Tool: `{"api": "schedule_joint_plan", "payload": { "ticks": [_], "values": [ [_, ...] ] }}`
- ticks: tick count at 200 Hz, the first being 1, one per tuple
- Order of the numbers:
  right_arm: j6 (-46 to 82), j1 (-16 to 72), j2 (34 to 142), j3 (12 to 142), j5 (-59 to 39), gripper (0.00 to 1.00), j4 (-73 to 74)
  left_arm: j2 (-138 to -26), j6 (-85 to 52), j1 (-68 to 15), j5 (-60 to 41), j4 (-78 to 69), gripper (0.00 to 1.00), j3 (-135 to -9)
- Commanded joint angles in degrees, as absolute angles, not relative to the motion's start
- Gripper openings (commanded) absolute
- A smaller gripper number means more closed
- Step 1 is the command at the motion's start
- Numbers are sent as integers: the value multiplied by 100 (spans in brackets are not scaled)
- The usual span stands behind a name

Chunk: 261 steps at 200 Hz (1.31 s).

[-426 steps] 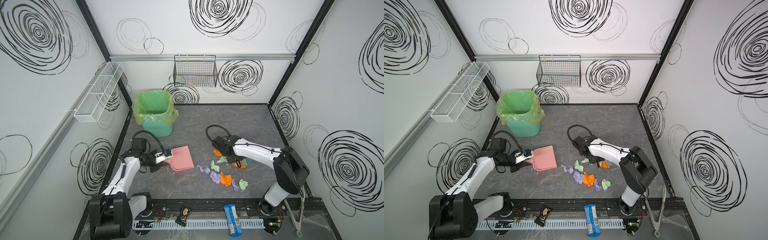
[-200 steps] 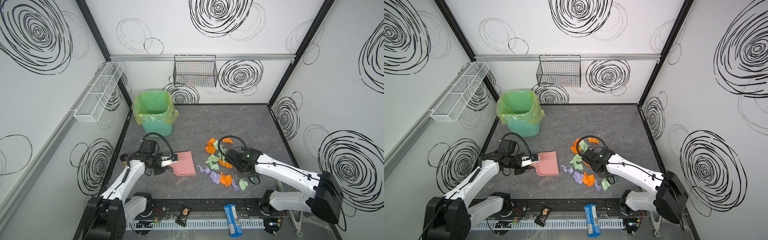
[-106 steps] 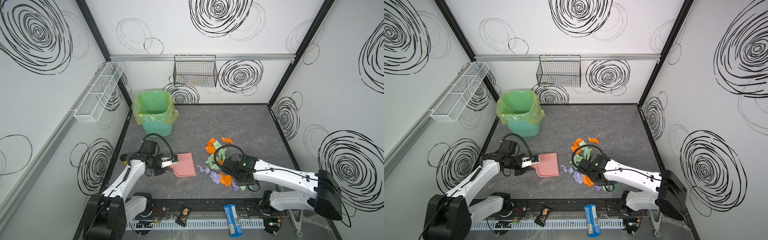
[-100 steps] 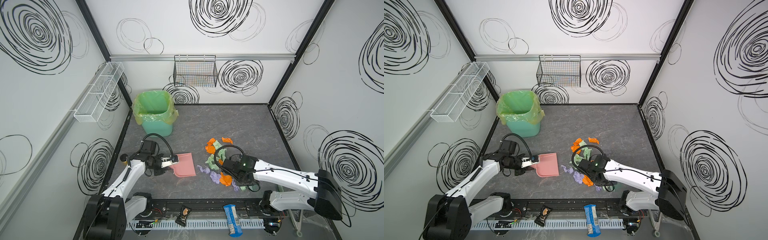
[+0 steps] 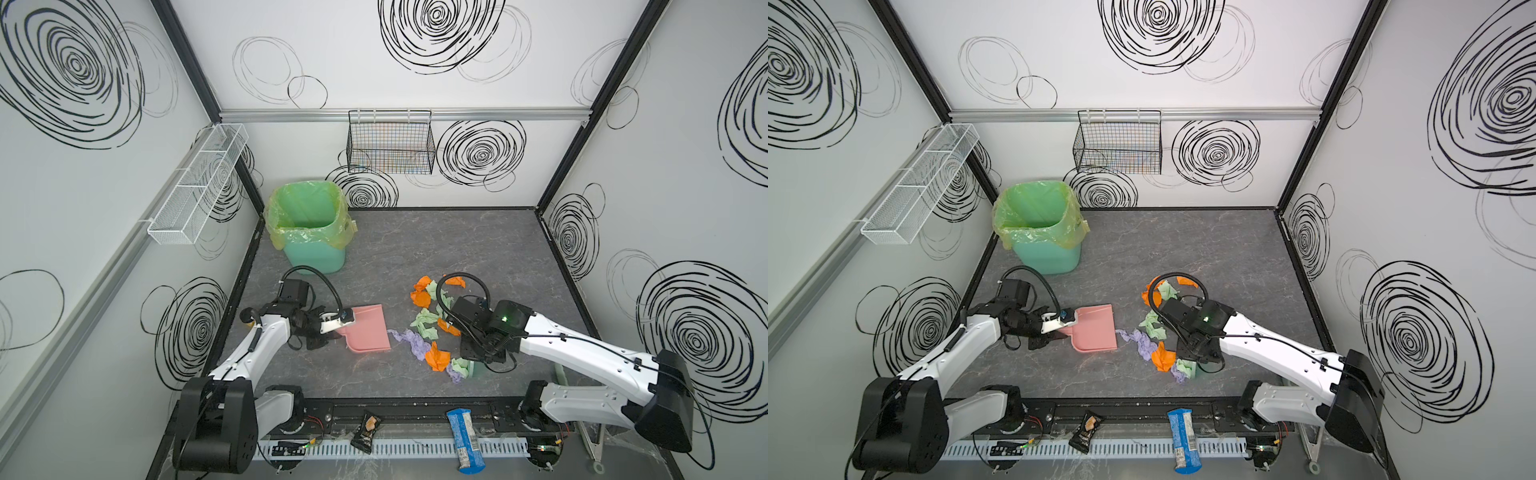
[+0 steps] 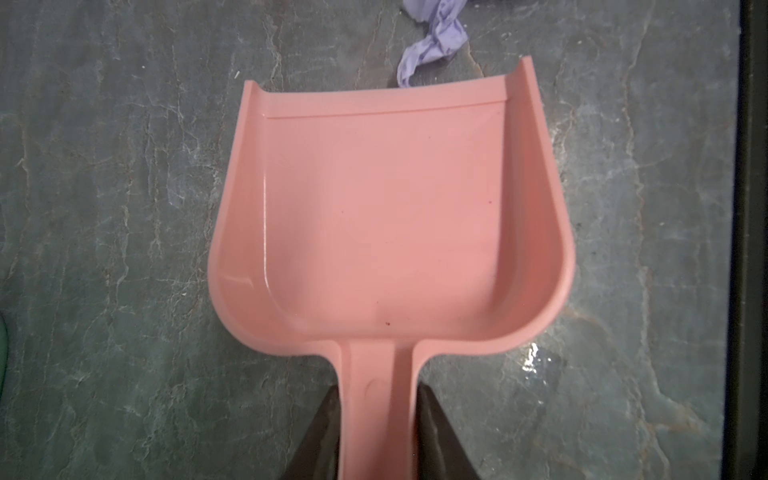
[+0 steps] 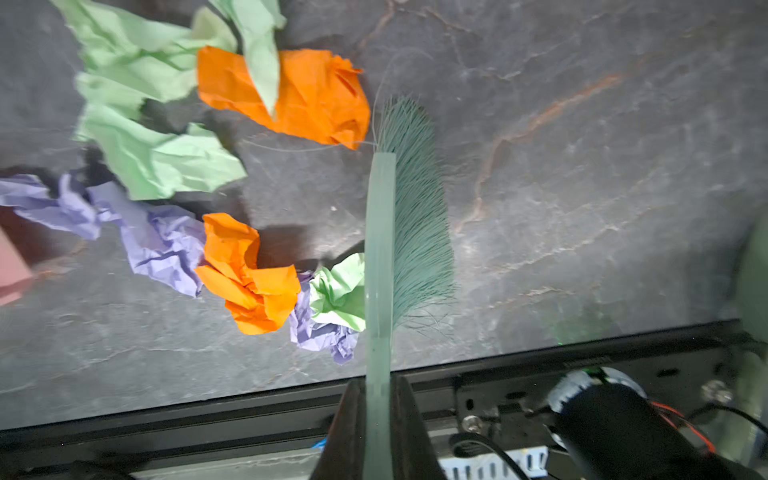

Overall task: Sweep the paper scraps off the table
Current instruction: 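Push the scrap cluster with the right brush toward the dustpan, then sweep the scraps nearer the robot with the right brush toward the dustpan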

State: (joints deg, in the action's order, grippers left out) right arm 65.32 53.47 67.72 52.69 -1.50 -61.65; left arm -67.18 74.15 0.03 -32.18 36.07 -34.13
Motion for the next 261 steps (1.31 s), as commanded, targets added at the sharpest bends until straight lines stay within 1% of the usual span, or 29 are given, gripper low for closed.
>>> {"api": "schedule_joint_plan", "payload": {
  "ticks": [1,24,45,65,93,109,126,144,171,187,198,225,243,261],
  "values": [
    [6430,5200,6824,5194,-832,0,-4994,-6675,7639,111,-3447,3707,0,-3520],
    [6316,4993,6954,5294,-789,0,-4470,-6646,7697,191,-3432,3766,0,-3517],
    [6204,4814,7071,5562,-512,0,-4415,-6645,7750,235,-3410,3852,0,-3564],
    [6078,4732,7150,5884,-174,0,-4759,-6612,7812,299,-3384,3945,0,-3606],
    [5944,4754,7198,6459,401,0,-5632,-6618,7940,462,-3288,4014,0,-3619],
    [5816,4836,7117,6755,506,0,-5997,-6652,8043,572,-3285,4121,0,-3668],
    [5321,4975,6989,6951,233,0,-6042,-6688,8138,682,-3321,4248,0,-3722],
    [4533,5139,6847,7117,-137,0,-6026,-6731,8179,771,-3352,4280,0,-3748],
    [3292,5208,6606,7268,-1005,0,-6110,-6795,8167,800,-3331,4356,0,-3826],
    [2643,5241,6517,7202,-1717,0,-6205,-6765,8162,809,-3340,4436,0,-3875],
    [2333,5343,6515,7070,-2028,0,-6333,-6704,8139,813,-3348,4456,0,-3885],
    [1860,5667,6765,6570,-2264,0,-6684,-6538,8073,806,-3349,4473,0,-3854],
    [1626,5837,6964,6327,-2260,0,-6573,-6478,8036,804,-3366,4471,0,-3828],
    [1412,5980,7045,6390,-2153,0,-6351,-6478,8003,791,-3384,4519,0,-3836]
  ]
}}
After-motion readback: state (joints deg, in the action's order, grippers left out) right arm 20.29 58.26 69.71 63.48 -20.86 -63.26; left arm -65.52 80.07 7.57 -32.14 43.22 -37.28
